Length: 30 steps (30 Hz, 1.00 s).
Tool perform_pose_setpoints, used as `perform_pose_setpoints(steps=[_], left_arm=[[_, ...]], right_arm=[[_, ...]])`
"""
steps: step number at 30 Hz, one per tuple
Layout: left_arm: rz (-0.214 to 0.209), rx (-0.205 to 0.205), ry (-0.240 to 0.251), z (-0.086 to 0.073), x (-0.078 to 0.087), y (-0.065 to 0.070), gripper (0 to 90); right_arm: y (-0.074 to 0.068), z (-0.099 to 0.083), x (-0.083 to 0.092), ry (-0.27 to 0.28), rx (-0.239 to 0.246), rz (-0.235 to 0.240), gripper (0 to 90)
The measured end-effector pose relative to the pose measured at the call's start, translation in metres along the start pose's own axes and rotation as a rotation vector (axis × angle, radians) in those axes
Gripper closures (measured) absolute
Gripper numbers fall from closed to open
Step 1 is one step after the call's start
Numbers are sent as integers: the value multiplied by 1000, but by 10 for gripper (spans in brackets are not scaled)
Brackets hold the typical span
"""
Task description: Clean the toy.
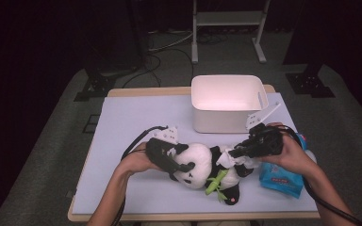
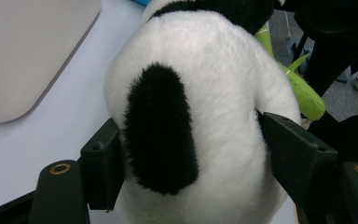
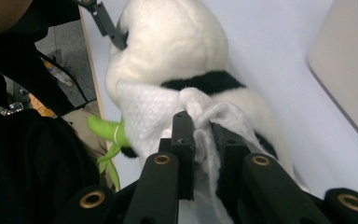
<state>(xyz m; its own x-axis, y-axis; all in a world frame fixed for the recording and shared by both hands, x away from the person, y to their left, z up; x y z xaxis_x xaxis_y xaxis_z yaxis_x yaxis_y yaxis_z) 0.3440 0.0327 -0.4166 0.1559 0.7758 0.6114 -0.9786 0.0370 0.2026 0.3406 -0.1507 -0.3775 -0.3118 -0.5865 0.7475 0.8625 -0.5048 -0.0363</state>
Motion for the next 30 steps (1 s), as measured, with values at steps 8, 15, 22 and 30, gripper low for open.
perform_pose_setpoints(steps=[8,15,22,30], left_arm=[[7,-32,17,5,7,3,331],[1,0,17,0,6,2,311],[0,11,18,0,5,1,288],[5,-4,5,3,5,2,283]], right_arm=[[1,9,-9,-5,15,-9,806],[4,-5,1,-26,15,-55,802],[8,-20,8,-38,10,-63,726],[-3,-27,5,-68,90,-65,632]])
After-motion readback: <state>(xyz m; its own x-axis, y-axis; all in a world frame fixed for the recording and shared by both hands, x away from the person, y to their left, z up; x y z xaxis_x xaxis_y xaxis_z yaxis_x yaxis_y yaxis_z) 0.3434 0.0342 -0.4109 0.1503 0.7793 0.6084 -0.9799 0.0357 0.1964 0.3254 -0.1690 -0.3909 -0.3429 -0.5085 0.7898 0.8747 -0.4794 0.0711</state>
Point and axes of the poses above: each handheld gripper's, and its own axes: x roughly backward along the jaws, z roughly out of its top, y roughly to its right, the point moved 9 cm from there along -x, roughly forward along the jaws, and after that the axes turned 12 degrees about -z, right-handed, at the moved point
